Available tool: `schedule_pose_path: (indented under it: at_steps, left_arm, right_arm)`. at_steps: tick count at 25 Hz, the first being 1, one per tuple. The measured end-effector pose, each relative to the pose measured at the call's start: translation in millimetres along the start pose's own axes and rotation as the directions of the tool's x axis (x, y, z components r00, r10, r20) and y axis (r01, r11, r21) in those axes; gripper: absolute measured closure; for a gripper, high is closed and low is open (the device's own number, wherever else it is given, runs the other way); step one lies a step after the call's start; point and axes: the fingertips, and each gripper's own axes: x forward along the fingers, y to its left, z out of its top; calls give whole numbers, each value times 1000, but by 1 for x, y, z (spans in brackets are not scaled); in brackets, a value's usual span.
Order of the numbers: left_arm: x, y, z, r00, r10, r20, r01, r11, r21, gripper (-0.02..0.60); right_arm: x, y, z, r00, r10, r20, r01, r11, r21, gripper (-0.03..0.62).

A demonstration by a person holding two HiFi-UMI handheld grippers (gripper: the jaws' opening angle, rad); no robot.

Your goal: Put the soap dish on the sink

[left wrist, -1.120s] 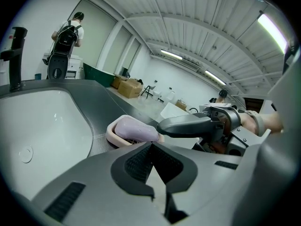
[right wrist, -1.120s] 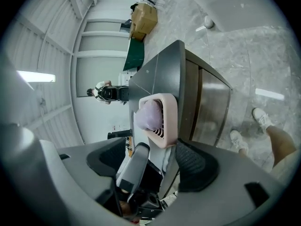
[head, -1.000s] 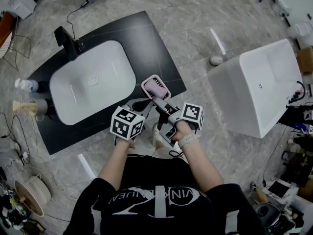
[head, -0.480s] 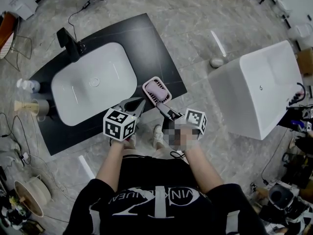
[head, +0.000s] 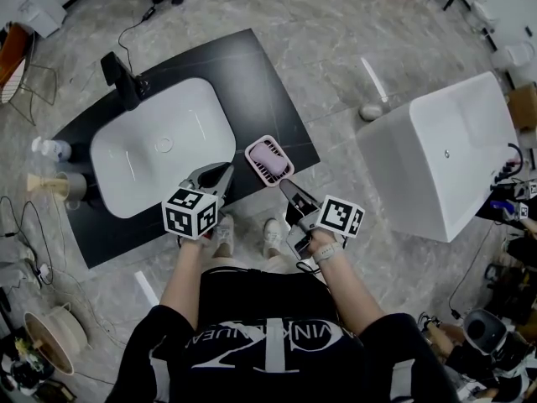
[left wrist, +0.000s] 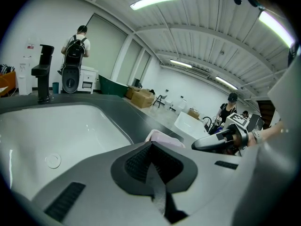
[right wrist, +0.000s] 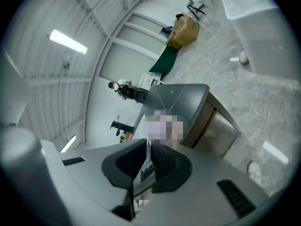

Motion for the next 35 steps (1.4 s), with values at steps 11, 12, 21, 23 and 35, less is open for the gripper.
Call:
schedule_pose_path:
  at_steps: [11,12,21,23,35]
  left_arm:
    - [-40,37,29,984,105,144,-111,993,31,566]
    - [-44,39,32,981,114,158,-121,992,34,566]
    - [-80,56,59,936,184,299,-209,976,54,566]
    - [-88,58,65,922,194,334,-227,972,61,566]
    - [-134,63,99,840,234,489,-303,951,66,566]
  right_arm:
    - [8,25,33,999,28,22,-14,883,-469,562]
    - [9,31,35,999,36,24,-19,863,-505,562]
    - [16,75,51,994,94,47,-28,666,-746,562]
    - [16,82,54,993,104,51,-28,648,-761,562]
    - [14,121,65,983,166,78,-28,556,-830,563]
